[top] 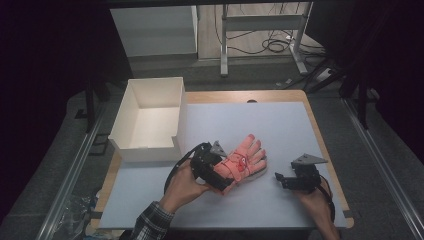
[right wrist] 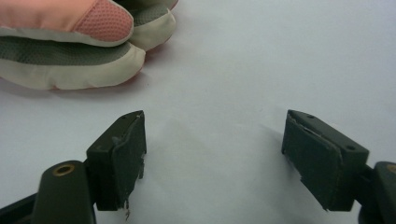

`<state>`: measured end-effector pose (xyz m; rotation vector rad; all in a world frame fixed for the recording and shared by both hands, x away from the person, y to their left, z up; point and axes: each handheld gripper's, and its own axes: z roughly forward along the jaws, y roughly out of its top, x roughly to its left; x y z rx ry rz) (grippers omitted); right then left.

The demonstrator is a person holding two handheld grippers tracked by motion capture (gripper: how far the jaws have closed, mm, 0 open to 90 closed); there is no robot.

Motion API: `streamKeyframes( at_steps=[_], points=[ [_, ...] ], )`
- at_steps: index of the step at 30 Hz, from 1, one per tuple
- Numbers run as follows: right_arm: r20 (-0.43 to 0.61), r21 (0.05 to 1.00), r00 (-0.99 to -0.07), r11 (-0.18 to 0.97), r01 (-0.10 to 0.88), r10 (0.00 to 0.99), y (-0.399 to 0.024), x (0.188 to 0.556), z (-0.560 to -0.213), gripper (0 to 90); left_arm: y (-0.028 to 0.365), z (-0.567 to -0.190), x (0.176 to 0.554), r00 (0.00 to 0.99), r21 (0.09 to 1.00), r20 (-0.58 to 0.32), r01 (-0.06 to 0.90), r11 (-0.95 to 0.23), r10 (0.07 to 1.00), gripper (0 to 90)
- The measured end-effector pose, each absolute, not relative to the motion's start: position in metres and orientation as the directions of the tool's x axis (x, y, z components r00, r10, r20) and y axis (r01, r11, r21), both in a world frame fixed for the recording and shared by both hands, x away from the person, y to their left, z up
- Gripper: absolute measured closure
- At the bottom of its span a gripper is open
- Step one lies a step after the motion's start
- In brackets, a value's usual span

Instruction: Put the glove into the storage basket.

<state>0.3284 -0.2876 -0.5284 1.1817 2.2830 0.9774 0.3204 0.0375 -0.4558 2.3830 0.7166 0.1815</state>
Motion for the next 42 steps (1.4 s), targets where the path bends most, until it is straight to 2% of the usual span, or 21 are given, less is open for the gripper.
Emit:
streamKeyframes(
  at_steps=[3, 11, 21, 23, 30, 35, 38, 40, 42],
  points=[
    [-0.05, 0.725, -0.575, 0.425, 0.542, 0.817, -0.285, 0.328, -0.529, 20.4, 0.027, -0.461, 0.326, 0.843, 0.605, -0.038, 0.447, -0.659, 0.537, 0.0],
    [-0.045, 0.726, -0.576, 0.423, 0.542, 0.816, -0.285, 0.328, -0.53, 19.6, 0.012, -0.485, 0.335, 0.847, 0.554, -0.033, 0.458, -0.696, 0.531, 0.0],
    [-0.047, 0.726, -0.577, 0.425, 0.541, 0.815, -0.285, 0.328, -0.53, 19.5, 0.013, -0.508, 0.34, 0.844, 0.513, -0.058, 0.483, -0.71, 0.533, 1.5],
    [-0.046, 0.726, -0.577, 0.424, 0.541, 0.815, -0.285, 0.328, -0.53, 19.4, 0.013, -0.516, 0.34, 0.843, 0.511, -0.084, 0.494, -0.703, 0.532, 3.9],
    [-0.046, 0.726, -0.577, 0.424, 0.541, 0.815, -0.285, 0.328, -0.53, 19.4, 0.008, -0.52, 0.336, 0.838, 0.482, -0.037, 0.492, -0.725, 0.545, 12.1],
    [-0.046, 0.725, -0.578, 0.425, 0.542, 0.815, -0.285, 0.328, -0.53, 19.4, 0.008, -0.515, 0.334, 0.835, 0.477, -0.031, 0.494, -0.726, 0.549, 30.6],
    [-0.047, 0.725, -0.578, 0.425, 0.541, 0.815, -0.285, 0.328, -0.53, 19.3, 0.008, -0.512, 0.334, 0.841, 0.477, -0.038, 0.49, -0.73, 0.54, 36.4],
    [-0.046, 0.726, -0.578, 0.425, 0.541, 0.815, -0.285, 0.328, -0.53, 19.3, 0.01, -0.511, 0.334, 0.841, 0.487, -0.042, 0.489, -0.724, 0.54, 44.0],
    [-0.046, 0.726, -0.578, 0.424, 0.541, 0.815, -0.285, 0.328, -0.53, 19.4, 0.017, -0.512, 0.337, 0.839, 0.513, -0.085, 0.499, -0.698, 0.537, 45.7]
  ],
)
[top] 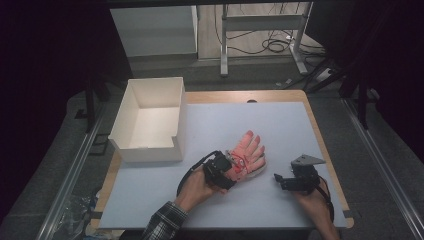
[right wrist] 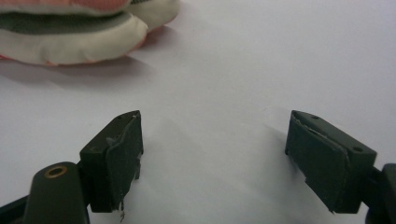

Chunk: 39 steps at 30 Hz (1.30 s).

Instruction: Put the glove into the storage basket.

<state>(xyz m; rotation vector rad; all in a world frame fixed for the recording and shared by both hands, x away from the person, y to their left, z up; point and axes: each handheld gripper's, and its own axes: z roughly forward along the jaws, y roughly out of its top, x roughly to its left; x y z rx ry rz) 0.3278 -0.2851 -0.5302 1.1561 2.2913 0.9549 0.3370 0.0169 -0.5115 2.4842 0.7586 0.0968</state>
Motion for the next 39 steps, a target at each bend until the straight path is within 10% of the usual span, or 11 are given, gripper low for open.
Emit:
streamKeyframes(
  at_steps=[39],
  points=[
    [-0.046, 0.727, -0.578, 0.425, 0.54, 0.815, -0.285, 0.328, -0.53, 19.2, 0.039, -0.442, 0.371, 0.76, 0.542, -0.033, 0.56, -0.627, 0.649, 48.2]
  ],
)
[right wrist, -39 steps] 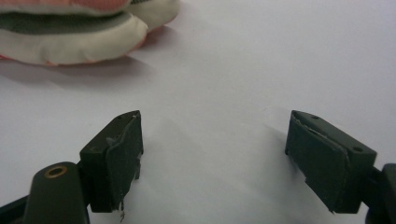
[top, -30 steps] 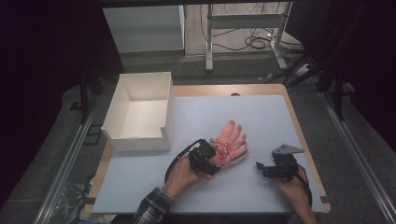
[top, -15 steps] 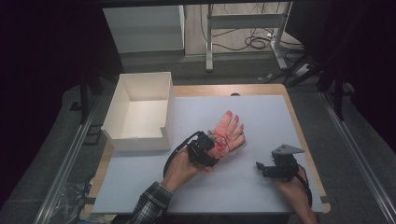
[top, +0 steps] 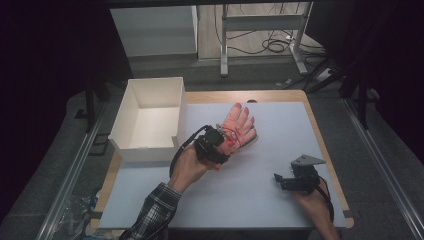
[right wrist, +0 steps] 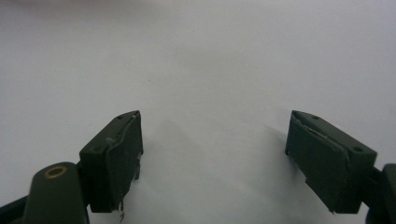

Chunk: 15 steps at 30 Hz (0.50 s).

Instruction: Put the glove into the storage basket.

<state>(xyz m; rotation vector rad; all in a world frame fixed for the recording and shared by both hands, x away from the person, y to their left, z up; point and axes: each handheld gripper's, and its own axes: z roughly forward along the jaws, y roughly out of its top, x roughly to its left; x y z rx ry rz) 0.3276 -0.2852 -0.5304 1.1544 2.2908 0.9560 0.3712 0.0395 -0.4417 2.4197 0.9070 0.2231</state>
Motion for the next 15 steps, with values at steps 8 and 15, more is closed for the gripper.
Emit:
streamKeyframes(
  at_steps=[8, 15],
  points=[
    [-0.044, 0.723, -0.587, 0.431, 0.54, 0.809, -0.284, 0.328, -0.531, 15.8, 0.047, -0.431, 0.385, 0.738, 0.541, -0.046, 0.585, -0.604, 0.673, 48.1],
    [-0.047, 0.715, -0.597, 0.445, 0.54, 0.801, -0.283, 0.328, -0.531, 9.1, 0.053, -0.411, 0.395, 0.724, 0.544, -0.046, 0.596, -0.591, 0.688, 48.0]
  ],
)
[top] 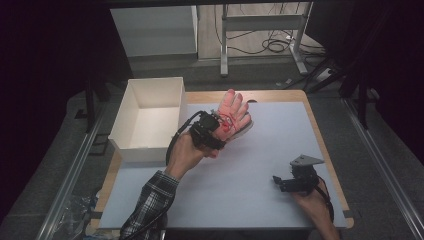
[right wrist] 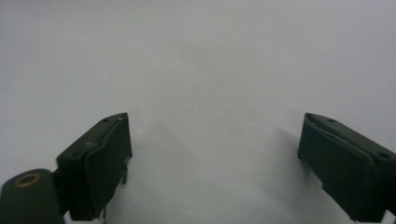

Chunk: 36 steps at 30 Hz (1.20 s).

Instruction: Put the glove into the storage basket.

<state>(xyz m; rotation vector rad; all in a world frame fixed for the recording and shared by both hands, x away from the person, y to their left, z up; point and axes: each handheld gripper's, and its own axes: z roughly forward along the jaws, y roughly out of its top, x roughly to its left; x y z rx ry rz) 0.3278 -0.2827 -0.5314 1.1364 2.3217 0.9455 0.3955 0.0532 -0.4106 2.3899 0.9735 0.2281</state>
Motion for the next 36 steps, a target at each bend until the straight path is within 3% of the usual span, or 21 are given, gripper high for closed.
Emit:
streamKeyframes(
  at_steps=[3, 25, 36],
  points=[
    [-0.05, 0.704, -0.579, 0.44, 0.557, 0.814, -0.282, 0.329, -0.532, 3.0, 0.055, -0.406, 0.398, 0.718, 0.546, -0.049, 0.601, -0.583, 0.694, 48.0],
    [-0.05, 0.704, -0.578, 0.439, 0.558, 0.814, -0.282, 0.329, -0.532, 3.0, 0.111, -0.347, 0.426, 0.606, 0.592, -0.044, 0.656, -0.468, 0.794, 47.7],
    [-0.05, 0.703, -0.578, 0.44, 0.559, 0.815, -0.282, 0.329, -0.532, 2.9, 0.149, -0.341, 0.435, 0.524, 0.597, -0.044, 0.697, -0.398, 0.851, 47.5]
  ],
)
